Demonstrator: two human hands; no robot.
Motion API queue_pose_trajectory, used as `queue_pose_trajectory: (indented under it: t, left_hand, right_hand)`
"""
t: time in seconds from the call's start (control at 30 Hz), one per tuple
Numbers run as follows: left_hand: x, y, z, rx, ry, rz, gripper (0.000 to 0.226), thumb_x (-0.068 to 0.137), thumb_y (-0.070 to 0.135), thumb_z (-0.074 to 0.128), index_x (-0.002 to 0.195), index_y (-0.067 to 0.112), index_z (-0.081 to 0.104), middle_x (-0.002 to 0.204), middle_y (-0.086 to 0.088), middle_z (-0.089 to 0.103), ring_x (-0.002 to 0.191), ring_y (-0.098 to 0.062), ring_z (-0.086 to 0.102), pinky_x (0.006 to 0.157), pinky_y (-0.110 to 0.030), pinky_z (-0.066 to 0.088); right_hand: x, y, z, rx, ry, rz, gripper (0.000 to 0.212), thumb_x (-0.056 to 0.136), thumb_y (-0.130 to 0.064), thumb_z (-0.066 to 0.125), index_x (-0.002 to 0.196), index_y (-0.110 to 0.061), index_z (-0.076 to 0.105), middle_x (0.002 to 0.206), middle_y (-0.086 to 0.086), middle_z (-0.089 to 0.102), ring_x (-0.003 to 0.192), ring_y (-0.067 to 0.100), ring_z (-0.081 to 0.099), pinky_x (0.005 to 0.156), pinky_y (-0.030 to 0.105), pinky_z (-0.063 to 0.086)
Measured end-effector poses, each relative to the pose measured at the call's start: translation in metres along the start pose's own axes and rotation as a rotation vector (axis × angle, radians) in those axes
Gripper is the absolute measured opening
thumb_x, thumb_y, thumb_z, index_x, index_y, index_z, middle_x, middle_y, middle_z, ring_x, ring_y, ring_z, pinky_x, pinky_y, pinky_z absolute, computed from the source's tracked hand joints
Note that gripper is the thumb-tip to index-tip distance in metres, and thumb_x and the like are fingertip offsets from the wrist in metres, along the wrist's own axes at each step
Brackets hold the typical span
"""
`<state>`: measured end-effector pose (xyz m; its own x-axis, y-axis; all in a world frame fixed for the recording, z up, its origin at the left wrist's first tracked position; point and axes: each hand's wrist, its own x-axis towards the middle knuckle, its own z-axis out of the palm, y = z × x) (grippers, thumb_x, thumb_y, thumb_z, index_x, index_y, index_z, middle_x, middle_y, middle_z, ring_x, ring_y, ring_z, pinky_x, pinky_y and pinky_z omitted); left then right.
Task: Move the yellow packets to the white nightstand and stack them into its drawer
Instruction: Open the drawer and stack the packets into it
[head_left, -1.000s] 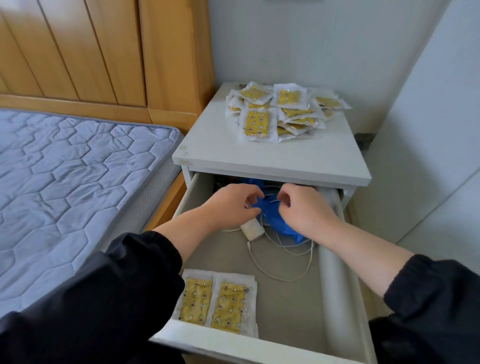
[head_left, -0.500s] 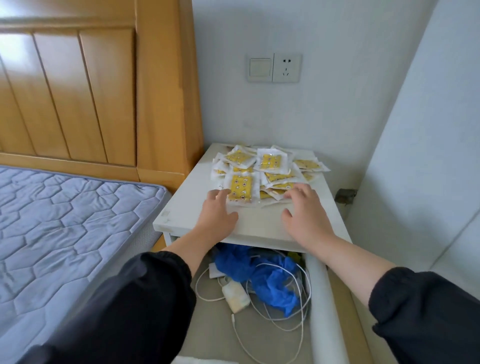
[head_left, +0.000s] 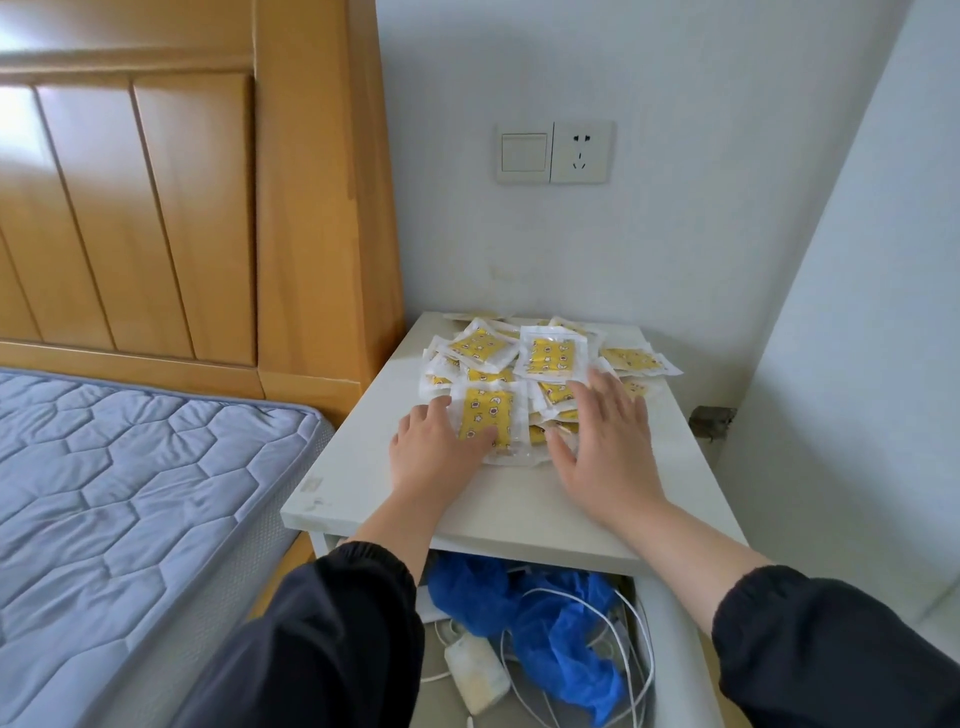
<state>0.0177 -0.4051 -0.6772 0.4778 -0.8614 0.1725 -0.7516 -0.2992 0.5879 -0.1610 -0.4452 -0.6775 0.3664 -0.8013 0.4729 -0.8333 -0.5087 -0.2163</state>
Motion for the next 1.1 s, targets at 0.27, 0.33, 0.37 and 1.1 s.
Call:
queue_pose_trajectory:
  t: [0.27, 0.33, 0.37, 1.1]
  left_hand:
    - [0.001, -0.002, -0.002, 0.028, -0.044, 0.003, 0.08, 0.086, 0.059, 0.054, 0.151, 0.025, 0.02, 0.15, -0.002, 0.036, 0.138, -0.024, 0.031, 0.113, -0.04, 0.026]
    - [0.002, -0.002, -0.003, 0.039, -0.063, 0.0, 0.081, 0.087, 0.059, 0.053, 0.151, 0.025, 0.018, 0.15, -0.002, 0.037, 0.139, -0.024, 0.031, 0.112, -0.04, 0.025]
    - [0.003, -0.002, -0.004, 0.027, -0.065, -0.001, 0.081, 0.086, 0.058, 0.054, 0.151, 0.025, 0.019, 0.149, -0.001, 0.039, 0.138, -0.024, 0.033, 0.112, -0.04, 0.026]
    - [-0.014, -0.029, -0.036, -1.221, 0.142, -0.283, 0.074, 0.08, -0.002, 0.072, 0.141, 0.027, 0.041, 0.101, -0.002, 0.064, 0.095, -0.021, 0.067, 0.085, -0.041, 0.056]
  right_hand:
    - [0.003, -0.002, 0.005, 0.053, -0.021, -0.017, 0.063, 0.092, -0.051, 0.025, 0.143, -0.015, 0.034, 0.157, 0.005, 0.022, 0.147, 0.021, 0.007, 0.118, 0.043, -0.002]
    - [0.001, -0.003, 0.004, 0.052, -0.035, -0.03, 0.068, 0.089, -0.054, 0.02, 0.143, -0.014, 0.034, 0.156, 0.005, 0.023, 0.147, 0.021, 0.008, 0.118, 0.042, -0.001]
    - [0.001, -0.003, 0.003, 0.054, -0.051, -0.023, 0.064, 0.092, -0.052, 0.025, 0.144, -0.014, 0.033, 0.156, 0.005, 0.023, 0.147, 0.021, 0.008, 0.118, 0.042, -0.001]
    - [0.003, -0.002, 0.003, 0.18, -0.056, 0.018, 0.05, 0.097, -0.037, 0.044, 0.139, -0.01, 0.04, 0.14, 0.005, 0.045, 0.134, 0.022, 0.034, 0.114, 0.038, 0.026]
